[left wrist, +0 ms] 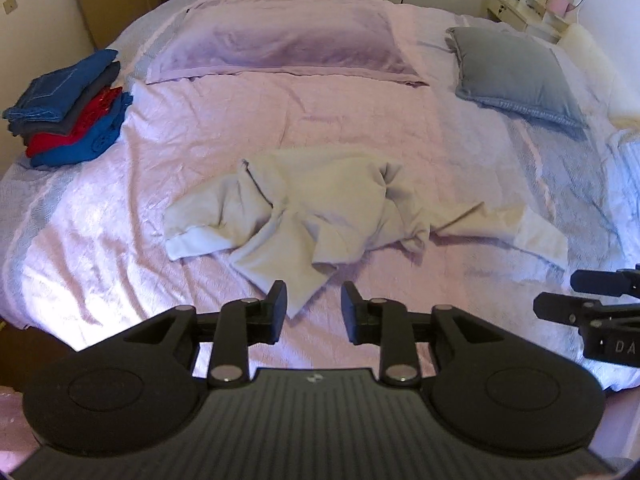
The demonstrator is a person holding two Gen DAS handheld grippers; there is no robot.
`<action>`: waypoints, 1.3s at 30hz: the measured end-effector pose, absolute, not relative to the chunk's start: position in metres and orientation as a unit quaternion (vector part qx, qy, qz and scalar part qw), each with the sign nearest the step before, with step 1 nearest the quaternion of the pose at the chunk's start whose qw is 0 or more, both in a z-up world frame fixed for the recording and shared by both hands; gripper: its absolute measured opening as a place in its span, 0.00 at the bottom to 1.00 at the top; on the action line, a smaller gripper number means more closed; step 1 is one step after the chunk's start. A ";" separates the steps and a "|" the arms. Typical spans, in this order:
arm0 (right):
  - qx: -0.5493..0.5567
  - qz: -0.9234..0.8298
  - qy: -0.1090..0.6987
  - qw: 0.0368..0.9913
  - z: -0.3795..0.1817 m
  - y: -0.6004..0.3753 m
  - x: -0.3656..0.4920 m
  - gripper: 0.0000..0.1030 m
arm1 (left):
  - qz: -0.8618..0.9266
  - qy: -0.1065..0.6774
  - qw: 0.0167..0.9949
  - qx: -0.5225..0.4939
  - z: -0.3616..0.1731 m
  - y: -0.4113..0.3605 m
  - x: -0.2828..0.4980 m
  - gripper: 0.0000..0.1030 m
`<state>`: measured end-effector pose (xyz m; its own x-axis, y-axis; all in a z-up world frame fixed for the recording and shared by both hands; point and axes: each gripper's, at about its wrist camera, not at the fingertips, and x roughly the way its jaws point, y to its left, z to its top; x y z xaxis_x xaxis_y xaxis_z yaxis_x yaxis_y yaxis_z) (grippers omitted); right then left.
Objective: Fold clothes
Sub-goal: 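Release the shirt onto the pink sheet and open both grippers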
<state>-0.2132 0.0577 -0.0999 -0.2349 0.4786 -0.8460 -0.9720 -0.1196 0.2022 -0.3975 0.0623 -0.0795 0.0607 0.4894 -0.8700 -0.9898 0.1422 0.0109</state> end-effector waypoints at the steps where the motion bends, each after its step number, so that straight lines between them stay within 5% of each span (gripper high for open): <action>1: -0.313 0.679 0.395 0.533 -0.100 0.051 -0.212 0.59 | 0.571 0.385 0.647 -0.326 -0.081 0.056 -0.397 0.26; 21: -0.335 0.706 0.373 0.500 -0.115 -0.050 -0.235 0.59 | 0.605 0.400 0.600 -0.336 -0.083 -0.060 -0.405 0.30; 39: -0.330 0.706 0.357 0.515 -0.108 -0.017 -0.260 0.59 | 0.611 0.382 0.614 -0.321 -0.071 -0.026 -0.435 0.30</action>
